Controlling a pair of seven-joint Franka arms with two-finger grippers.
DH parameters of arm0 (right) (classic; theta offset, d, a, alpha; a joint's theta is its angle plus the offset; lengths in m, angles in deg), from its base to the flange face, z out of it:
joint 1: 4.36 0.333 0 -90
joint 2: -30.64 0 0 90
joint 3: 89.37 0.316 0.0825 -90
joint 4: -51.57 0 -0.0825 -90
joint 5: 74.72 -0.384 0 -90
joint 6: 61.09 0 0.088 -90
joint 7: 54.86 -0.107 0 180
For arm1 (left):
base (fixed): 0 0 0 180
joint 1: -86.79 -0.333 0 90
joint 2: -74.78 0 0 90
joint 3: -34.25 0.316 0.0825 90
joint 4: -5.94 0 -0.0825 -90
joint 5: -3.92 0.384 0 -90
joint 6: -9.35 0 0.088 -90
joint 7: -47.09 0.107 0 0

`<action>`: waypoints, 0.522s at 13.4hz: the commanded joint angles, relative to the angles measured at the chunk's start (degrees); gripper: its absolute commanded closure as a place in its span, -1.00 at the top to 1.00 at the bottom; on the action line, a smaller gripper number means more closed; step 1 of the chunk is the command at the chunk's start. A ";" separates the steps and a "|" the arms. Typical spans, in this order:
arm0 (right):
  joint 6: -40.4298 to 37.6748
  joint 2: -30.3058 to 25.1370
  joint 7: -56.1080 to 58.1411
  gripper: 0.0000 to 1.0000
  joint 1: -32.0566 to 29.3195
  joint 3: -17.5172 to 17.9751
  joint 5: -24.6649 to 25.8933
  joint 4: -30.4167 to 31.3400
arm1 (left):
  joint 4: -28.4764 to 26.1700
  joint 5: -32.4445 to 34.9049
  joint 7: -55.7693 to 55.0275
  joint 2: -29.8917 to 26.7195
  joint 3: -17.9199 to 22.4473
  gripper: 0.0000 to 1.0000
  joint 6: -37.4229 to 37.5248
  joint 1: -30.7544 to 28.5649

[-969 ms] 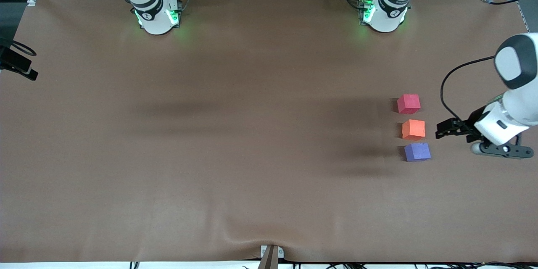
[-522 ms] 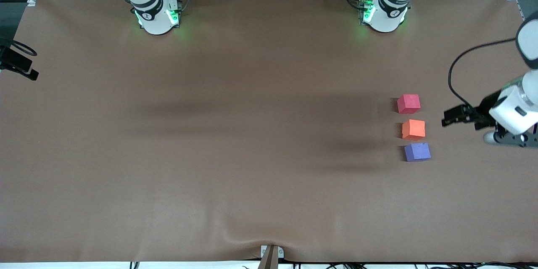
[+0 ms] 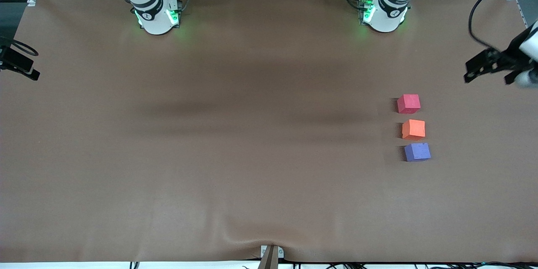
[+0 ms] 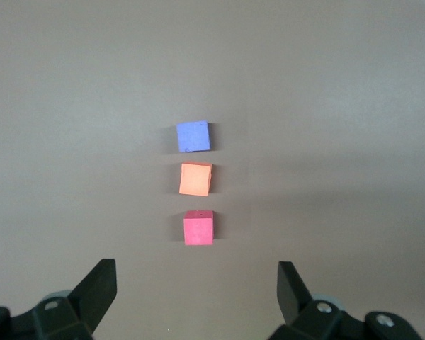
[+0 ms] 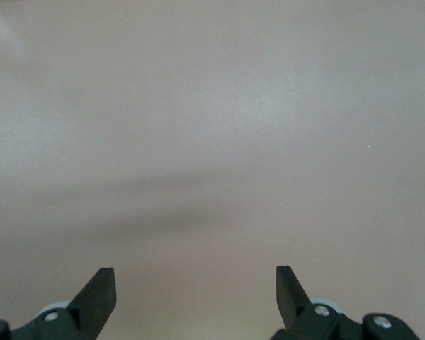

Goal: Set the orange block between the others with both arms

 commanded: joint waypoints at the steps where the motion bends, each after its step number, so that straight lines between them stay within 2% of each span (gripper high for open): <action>1: 0.03 -1.15 -0.94 1.00 -0.13 0.41 0.07 1.00 | 0.27 1.52 -0.80 -2.19 0.58 1.00 2.94 -0.17; 3: -0.06 -1.06 -0.94 1.00 -0.05 0.50 0.07 1.08 | 0.09 1.43 -4.56 -3.42 0.76 1.00 5.50 -0.26; 5: 0.03 -1.06 -0.94 1.00 -0.13 0.41 0.07 1.08 | 0.00 1.35 -4.67 -2.73 2.25 1.00 4.80 -0.35; 7: -0.06 -1.06 -0.94 1.00 -0.13 0.50 0.07 1.08 | 0.27 2.74 -4.41 -1.06 1.91 1.00 4.36 -0.17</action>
